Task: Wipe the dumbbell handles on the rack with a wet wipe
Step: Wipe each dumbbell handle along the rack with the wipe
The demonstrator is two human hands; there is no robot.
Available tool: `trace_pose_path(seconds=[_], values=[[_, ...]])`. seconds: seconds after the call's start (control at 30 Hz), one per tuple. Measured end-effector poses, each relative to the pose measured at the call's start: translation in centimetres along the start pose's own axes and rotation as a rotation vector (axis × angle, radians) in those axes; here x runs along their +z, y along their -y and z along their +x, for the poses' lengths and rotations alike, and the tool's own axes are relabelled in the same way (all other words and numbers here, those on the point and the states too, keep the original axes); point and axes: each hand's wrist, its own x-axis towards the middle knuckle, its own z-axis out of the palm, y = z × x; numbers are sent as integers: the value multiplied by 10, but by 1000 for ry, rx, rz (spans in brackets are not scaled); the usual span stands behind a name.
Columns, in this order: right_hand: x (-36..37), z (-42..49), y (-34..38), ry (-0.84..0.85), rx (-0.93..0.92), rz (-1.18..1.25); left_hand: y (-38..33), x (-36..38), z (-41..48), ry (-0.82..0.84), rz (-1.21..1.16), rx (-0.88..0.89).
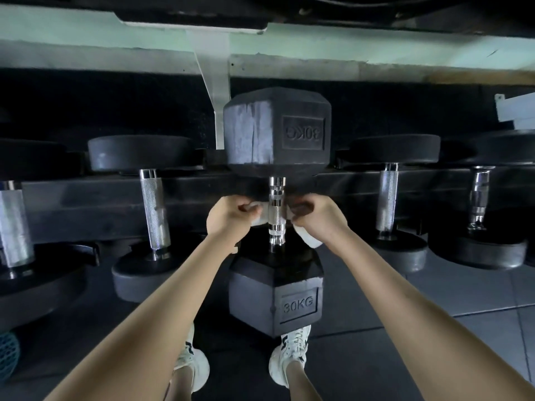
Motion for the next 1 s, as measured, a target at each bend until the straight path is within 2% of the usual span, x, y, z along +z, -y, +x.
trace_pose_path(seconds=[0.1, 0.17, 0.3, 0.37, 0.47, 0.53, 0.6, 0.67, 0.83, 1.0], values=[[-11, -10, 4, -30, -68, -403, 0, -9, -7, -33, 132, 41], [-17, -18, 5, -82, -73, -483, -1, -16, -12, -78, 99, 43], [-17, -38, 15, -151, -64, -263, -8, -19, -31, 30, 5, 134], [-6, -44, 20, -191, -82, -117, -11, -10, -37, 63, -137, 138], [9, -53, 24, -62, -24, 274, -11, 3, -37, 101, -510, 14], [11, -57, 25, 5, 11, 407, -10, 7, -38, 145, -725, -95], [11, -60, 22, 32, 9, 494, -9, 11, -40, 154, -795, -149], [14, -60, 21, -7, -2, 551, -10, 15, -40, 106, -772, -154], [12, -60, 26, -247, 51, 671, -13, 19, -27, 15, -719, -198], [-2, -65, 13, -385, 134, 621, -22, 24, -16, -19, -334, -116]])
